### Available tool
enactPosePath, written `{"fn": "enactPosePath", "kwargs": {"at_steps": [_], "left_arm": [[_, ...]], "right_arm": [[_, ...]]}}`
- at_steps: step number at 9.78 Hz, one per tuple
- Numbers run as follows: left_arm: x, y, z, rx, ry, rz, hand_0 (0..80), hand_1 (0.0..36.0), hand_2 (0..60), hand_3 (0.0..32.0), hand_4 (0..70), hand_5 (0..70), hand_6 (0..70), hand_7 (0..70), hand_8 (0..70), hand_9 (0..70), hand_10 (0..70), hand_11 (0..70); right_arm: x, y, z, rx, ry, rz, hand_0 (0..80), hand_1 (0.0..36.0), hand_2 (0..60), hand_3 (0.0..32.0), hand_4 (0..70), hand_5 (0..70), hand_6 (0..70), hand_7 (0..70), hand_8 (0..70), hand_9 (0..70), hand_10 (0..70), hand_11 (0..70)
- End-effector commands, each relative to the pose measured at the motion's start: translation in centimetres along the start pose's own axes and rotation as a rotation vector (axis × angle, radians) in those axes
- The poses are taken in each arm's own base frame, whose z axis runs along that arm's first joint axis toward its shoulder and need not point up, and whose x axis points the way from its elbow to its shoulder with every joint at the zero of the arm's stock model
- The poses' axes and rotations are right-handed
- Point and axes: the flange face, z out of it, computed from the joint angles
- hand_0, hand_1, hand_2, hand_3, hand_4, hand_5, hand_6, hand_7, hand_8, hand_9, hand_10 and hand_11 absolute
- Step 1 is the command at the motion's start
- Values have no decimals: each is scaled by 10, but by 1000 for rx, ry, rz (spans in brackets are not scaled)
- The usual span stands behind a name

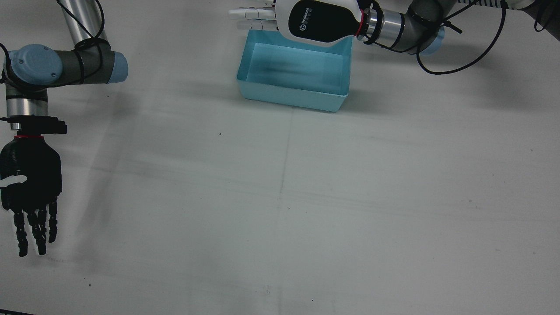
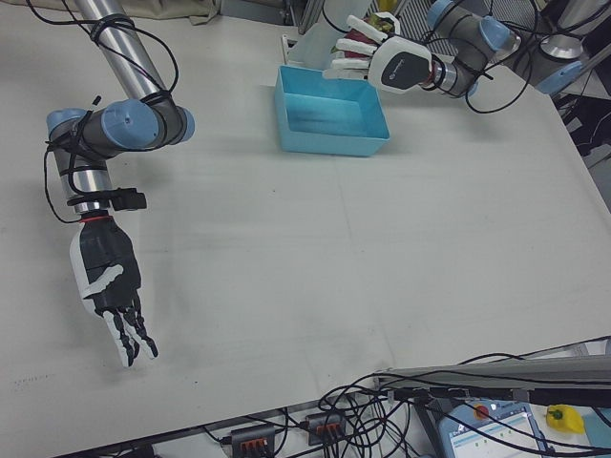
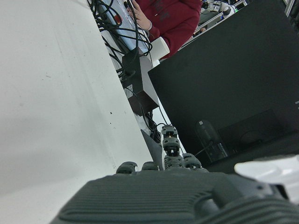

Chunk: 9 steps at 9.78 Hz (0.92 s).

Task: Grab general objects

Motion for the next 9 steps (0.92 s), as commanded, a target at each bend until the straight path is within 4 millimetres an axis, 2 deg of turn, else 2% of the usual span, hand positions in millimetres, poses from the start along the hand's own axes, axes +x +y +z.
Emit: {"fn": "enactPosePath", "kwargs": {"at_steps": [1,2,3,4,5,6,7,8,9], "left_arm": [[0,-1,0,-1,2,0,695,360,600,132,0,0,0,0,0,0,0,0],[1,0,0,-5,5,-1,434,109,126,162,0,0,0,0,0,0,0,0],[-1,-2,-1,0,1,0,741,360,600,138,0,0,0,0,0,0,0,0],[-1,-2,0,-2,3,-2,573,318,600,144,0,0,0,0,0,0,0,0],[-1,-2,0,-5,5,-3,417,74,70,164,0,0,0,0,0,0,0,0],[-2,-4,-2,0,1,-2,800,360,600,126,0,0,0,0,0,0,0,0],[-4,-3,-1,-2,1,-4,515,277,568,134,0,0,0,0,0,0,0,0],[-8,-12,-3,-1,4,-8,441,2,0,154,0,0,0,0,0,0,0,0],[-10,-12,-1,-2,3,-15,394,32,0,158,0,0,0,0,0,0,0,0]], "right_arm": [[0,0,0,0,0,0,0,0,0,0,0,0,0,0,0,0,0,0],[0,0,0,0,0,0,0,0,0,0,0,0,0,0,0,0,0,0],[0,0,0,0,0,0,0,0,0,0,0,0,0,0,0,0,0,0],[0,0,0,0,0,0,0,0,0,0,0,0,0,0,0,0,0,0],[0,0,0,0,0,0,0,0,0,0,0,0,0,0,0,0,0,0],[0,0,0,0,0,0,0,0,0,0,0,0,0,0,0,0,0,0],[0,0,0,0,0,0,0,0,0,0,0,0,0,0,0,0,0,0],[0,0,0,0,0,0,0,0,0,0,0,0,0,0,0,0,0,0],[0,0,0,0,0,0,0,0,0,0,0,0,0,0,0,0,0,0]]}}
